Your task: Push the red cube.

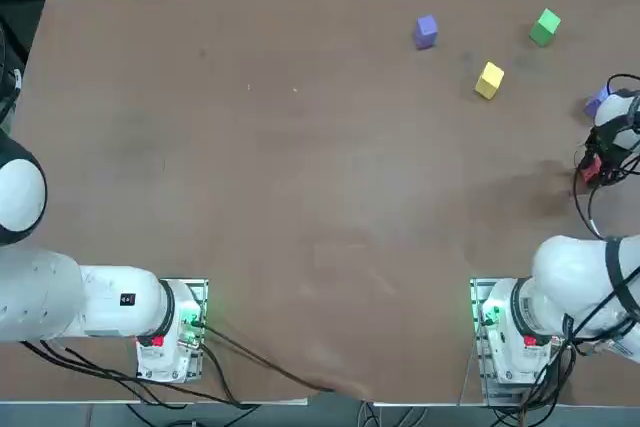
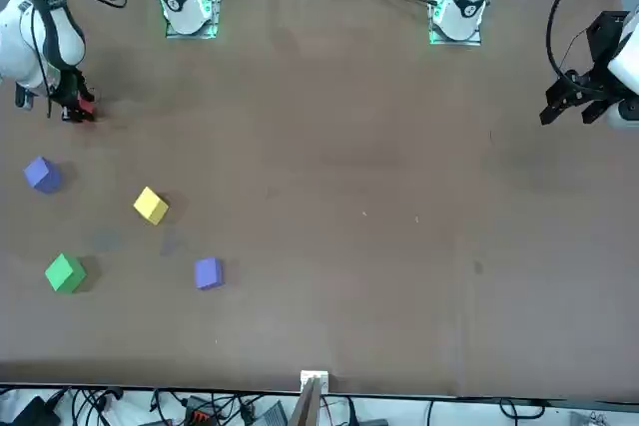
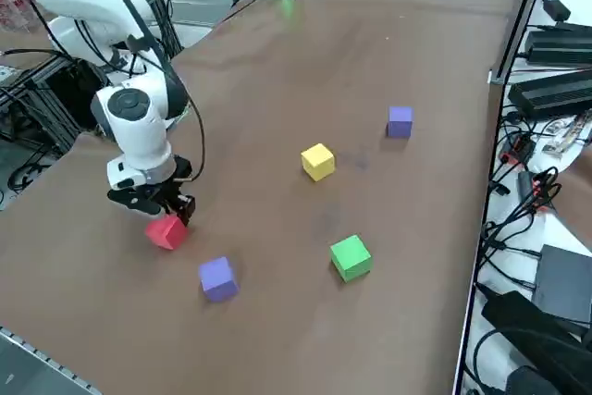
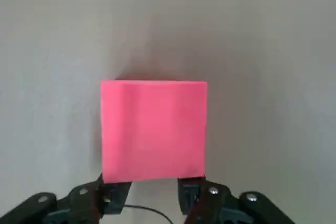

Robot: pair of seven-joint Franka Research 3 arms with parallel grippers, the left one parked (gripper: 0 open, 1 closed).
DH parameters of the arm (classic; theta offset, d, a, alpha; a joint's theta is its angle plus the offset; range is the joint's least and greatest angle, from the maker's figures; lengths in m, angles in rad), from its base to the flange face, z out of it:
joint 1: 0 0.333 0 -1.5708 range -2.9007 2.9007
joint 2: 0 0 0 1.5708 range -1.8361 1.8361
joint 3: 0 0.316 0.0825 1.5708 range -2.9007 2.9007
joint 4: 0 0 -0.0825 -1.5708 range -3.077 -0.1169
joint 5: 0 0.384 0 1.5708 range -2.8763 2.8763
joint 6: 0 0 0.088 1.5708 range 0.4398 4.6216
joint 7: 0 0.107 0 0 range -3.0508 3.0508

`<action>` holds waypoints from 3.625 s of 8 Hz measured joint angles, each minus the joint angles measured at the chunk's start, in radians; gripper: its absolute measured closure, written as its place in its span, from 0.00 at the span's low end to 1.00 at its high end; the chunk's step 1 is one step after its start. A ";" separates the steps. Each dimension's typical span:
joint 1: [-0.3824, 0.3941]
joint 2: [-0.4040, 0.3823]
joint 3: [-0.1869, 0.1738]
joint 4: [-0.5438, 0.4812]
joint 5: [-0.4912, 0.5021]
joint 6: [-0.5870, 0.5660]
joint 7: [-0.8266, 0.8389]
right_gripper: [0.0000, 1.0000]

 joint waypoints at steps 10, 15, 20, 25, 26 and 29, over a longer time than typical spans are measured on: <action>-0.016 0.000 0.018 0.043 -0.040 -0.077 -0.053 0.00; 0.282 -0.228 0.045 0.116 -0.031 -0.431 -0.063 0.00; 0.446 -0.181 0.047 0.459 0.035 -0.665 -0.438 0.00; 0.538 -0.155 0.048 0.694 0.163 -0.820 -0.823 0.00; 0.539 -0.156 0.048 0.738 0.186 -0.861 -0.890 0.00; 0.549 -0.158 0.067 0.849 0.207 -0.926 -0.981 0.00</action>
